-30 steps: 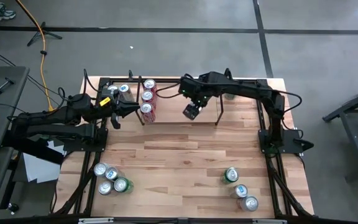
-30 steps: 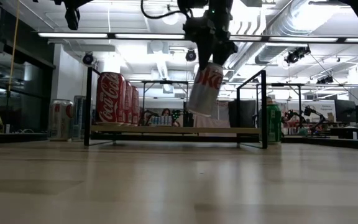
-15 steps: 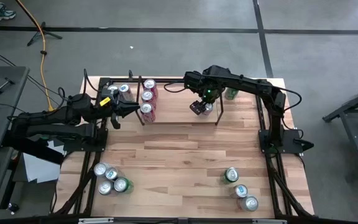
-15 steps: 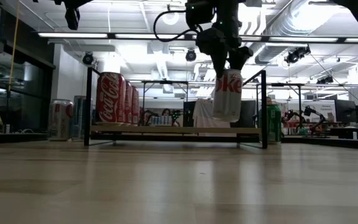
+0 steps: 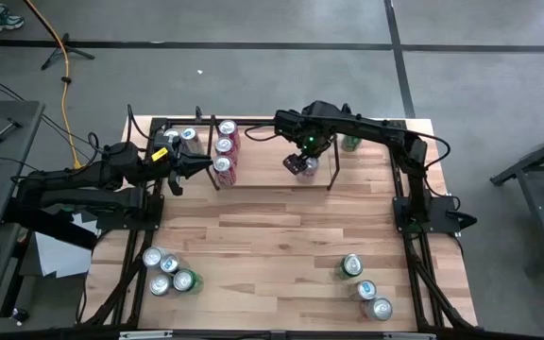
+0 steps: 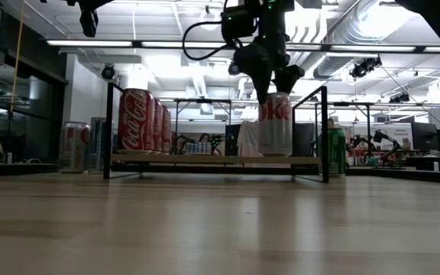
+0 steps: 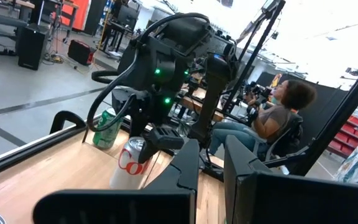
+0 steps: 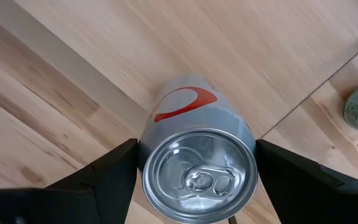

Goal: Place canned beverage on shelf
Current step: Put the top right silver soda can on the shelf

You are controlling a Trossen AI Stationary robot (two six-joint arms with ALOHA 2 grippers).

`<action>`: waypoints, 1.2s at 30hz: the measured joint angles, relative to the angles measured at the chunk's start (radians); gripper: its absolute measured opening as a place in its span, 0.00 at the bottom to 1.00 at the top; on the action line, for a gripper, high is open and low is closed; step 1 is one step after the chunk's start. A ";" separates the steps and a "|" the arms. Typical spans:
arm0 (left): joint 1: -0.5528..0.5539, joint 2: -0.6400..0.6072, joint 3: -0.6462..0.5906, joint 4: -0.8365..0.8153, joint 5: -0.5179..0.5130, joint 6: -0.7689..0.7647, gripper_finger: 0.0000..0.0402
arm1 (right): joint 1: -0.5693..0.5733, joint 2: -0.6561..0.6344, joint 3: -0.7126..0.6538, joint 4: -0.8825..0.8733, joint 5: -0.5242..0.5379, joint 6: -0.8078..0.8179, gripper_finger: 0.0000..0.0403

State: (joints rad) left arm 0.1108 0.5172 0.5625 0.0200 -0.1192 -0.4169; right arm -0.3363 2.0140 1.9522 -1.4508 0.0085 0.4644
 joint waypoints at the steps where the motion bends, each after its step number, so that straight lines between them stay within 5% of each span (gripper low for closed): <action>1: 0.000 0.000 0.000 0.000 0.000 0.000 0.00 | 0.000 0.000 0.000 0.002 0.001 -0.002 0.73; 12: 0.000 0.000 0.000 0.000 0.000 0.000 0.00 | 0.000 0.000 -0.001 0.035 0.005 -0.100 0.74; 21: 0.000 0.000 0.000 0.000 0.000 0.000 0.00 | -0.004 0.006 0.002 0.063 0.013 -0.140 0.96; 30: 0.000 0.000 0.000 0.000 0.000 0.007 0.00 | -0.025 0.005 0.186 0.046 0.005 -0.323 0.99; 36: 0.000 0.000 0.000 0.000 0.000 0.007 0.00 | 0.004 0.002 0.314 -0.127 0.009 -0.464 0.99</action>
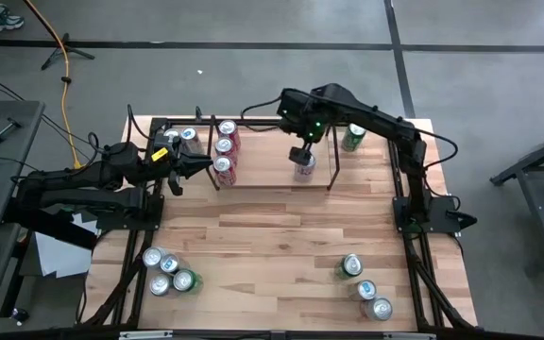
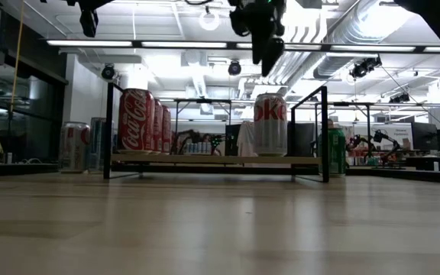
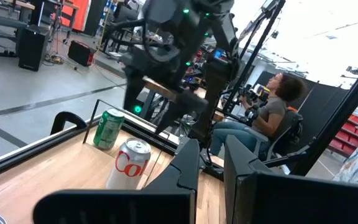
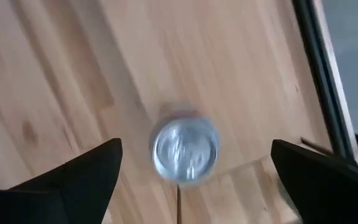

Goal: Place canned beverage on shelf
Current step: Put the top right silver soda can on the shelf

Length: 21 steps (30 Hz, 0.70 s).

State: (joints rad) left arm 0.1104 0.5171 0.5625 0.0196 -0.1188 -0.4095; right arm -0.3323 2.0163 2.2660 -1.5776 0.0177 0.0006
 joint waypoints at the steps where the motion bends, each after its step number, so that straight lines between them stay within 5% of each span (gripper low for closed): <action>1: 0.000 0.000 0.000 0.000 0.000 0.000 0.00 | 0.006 -0.005 0.002 0.007 0.005 -0.002 0.99; 14: 0.000 0.002 0.000 0.000 -0.028 0.002 0.00 | 0.027 -0.167 -0.269 0.008 0.029 -0.039 0.96; 21: 0.000 0.002 0.000 0.000 -0.033 0.017 0.00 | 0.032 -0.295 -0.535 0.111 0.038 -0.080 0.67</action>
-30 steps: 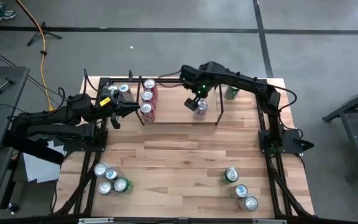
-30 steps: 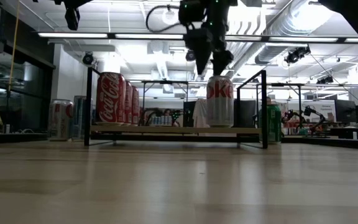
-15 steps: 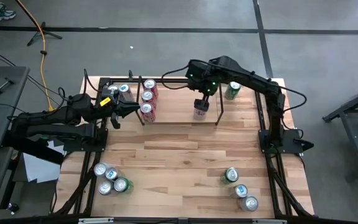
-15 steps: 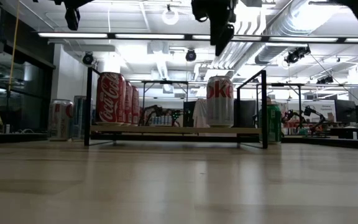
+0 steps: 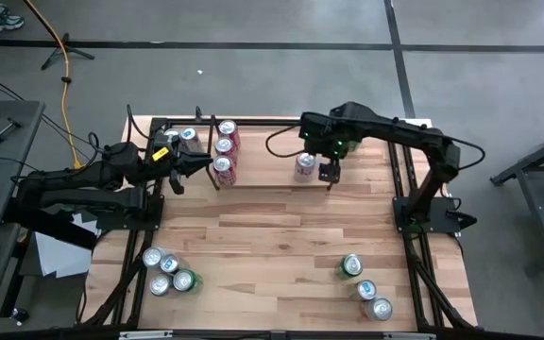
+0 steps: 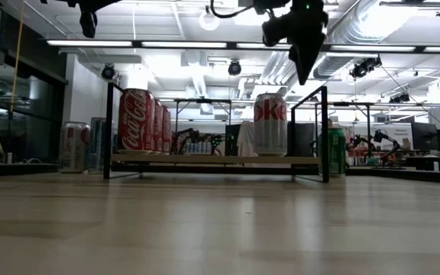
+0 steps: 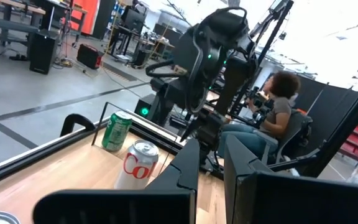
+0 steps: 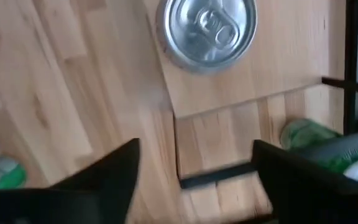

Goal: Place canned beverage on shelf
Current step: Put the top right silver soda can on the shelf

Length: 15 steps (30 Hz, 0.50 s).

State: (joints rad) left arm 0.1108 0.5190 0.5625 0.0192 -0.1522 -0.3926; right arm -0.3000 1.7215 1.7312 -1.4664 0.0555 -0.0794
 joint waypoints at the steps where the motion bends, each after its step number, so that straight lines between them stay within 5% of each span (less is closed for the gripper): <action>1: 0.000 0.000 0.000 0.000 0.000 0.007 0.00 | 0.000 -0.015 -0.033 0.046 0.000 0.001 0.59; 7: 0.000 0.000 0.000 0.000 -0.015 0.010 0.00 | 0.000 -0.026 -0.111 0.152 0.000 -0.007 0.07; 15: 0.000 0.000 0.000 0.000 -0.015 0.010 0.00 | 0.001 0.048 -0.127 0.153 0.031 -0.048 0.02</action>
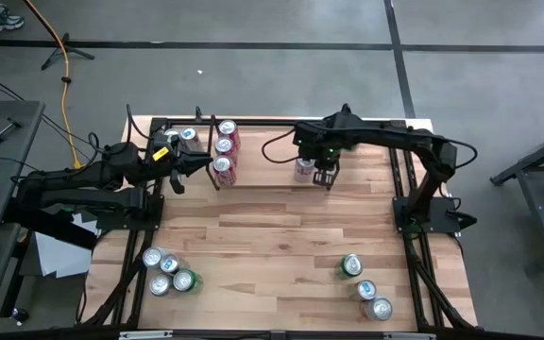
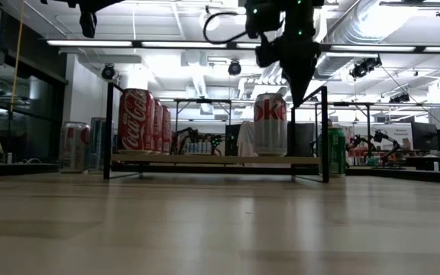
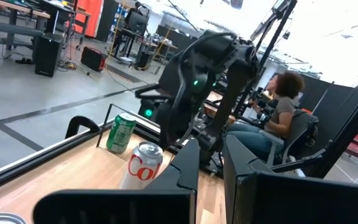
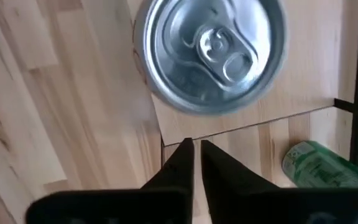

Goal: Place canned beverage on shelf
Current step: Put the top right silver soda can on the shelf

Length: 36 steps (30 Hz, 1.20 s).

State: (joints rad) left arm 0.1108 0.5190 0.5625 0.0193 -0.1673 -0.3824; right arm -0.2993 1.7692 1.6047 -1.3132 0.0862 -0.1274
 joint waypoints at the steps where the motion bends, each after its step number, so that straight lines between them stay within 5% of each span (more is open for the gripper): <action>1: 0.000 0.000 0.000 0.000 0.000 0.000 0.00 | 0.000 0.009 0.000 0.000 0.006 -0.008 0.01; 27: 0.000 0.000 0.000 -0.001 0.000 -0.003 0.00 | 0.006 0.135 0.000 0.343 0.013 0.039 0.00; 36: 0.000 0.000 0.000 -0.001 0.000 -0.008 0.00 | 0.006 0.170 0.000 0.466 0.115 0.014 0.00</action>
State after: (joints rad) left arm 0.1108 0.5194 0.5625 0.0185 -0.1673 -0.3908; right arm -0.2935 1.9391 1.6047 -0.8473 0.2007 -0.1136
